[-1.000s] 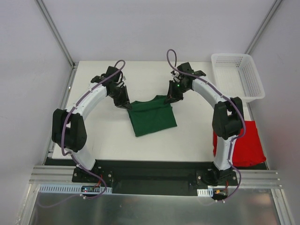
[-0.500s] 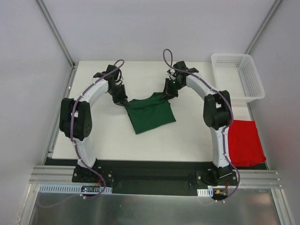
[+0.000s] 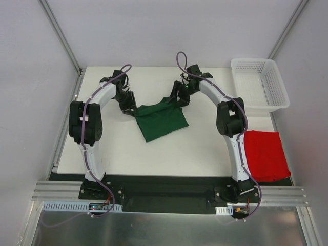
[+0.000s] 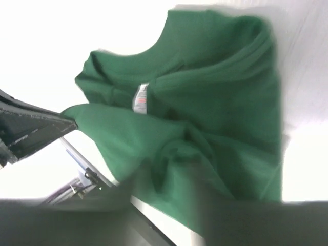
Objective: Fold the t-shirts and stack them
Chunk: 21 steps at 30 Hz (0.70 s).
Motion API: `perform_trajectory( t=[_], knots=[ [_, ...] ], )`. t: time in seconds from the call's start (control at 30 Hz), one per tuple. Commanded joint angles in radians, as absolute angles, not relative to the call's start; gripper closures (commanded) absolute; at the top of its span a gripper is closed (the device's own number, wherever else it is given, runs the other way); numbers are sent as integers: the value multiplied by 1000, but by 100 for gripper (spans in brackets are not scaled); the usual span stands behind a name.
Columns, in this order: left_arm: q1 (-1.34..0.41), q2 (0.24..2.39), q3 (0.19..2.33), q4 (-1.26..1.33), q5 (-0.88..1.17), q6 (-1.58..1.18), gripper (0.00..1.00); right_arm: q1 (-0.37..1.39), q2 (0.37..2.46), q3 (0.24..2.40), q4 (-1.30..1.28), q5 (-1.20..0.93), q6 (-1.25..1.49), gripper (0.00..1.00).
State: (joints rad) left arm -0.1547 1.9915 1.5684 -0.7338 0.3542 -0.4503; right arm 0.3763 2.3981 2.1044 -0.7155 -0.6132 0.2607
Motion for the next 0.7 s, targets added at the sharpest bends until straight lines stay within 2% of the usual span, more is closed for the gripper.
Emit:
perform_trajectory(
  t=[0.0, 0.03, 0.17, 0.4, 0.53, 0.67],
  knots=[
    [-120, 2042, 1615, -782, 285, -396, 19, 354, 2392, 2129, -687, -580, 287, 5],
    [-120, 2037, 1614, -784, 272, -399, 1, 356, 2363, 2061, -649, -563, 282, 4],
    [-123, 1910, 1575, -787, 249, -408, 1, 354, 2189, 1901, -572, -483, 232, 4],
    [-162, 1801, 1594, -787, 307, -428, 1, 362, 2028, 1812, -502, -457, 261, 4],
    [-172, 1827, 1644, -782, 363, -457, 1, 382, 2089, 1894, -492, -517, 299, 4],
    [-172, 1876, 1605, -766, 391, -479, 1, 422, 2184, 1954, -494, -560, 321, 4]
  ],
)
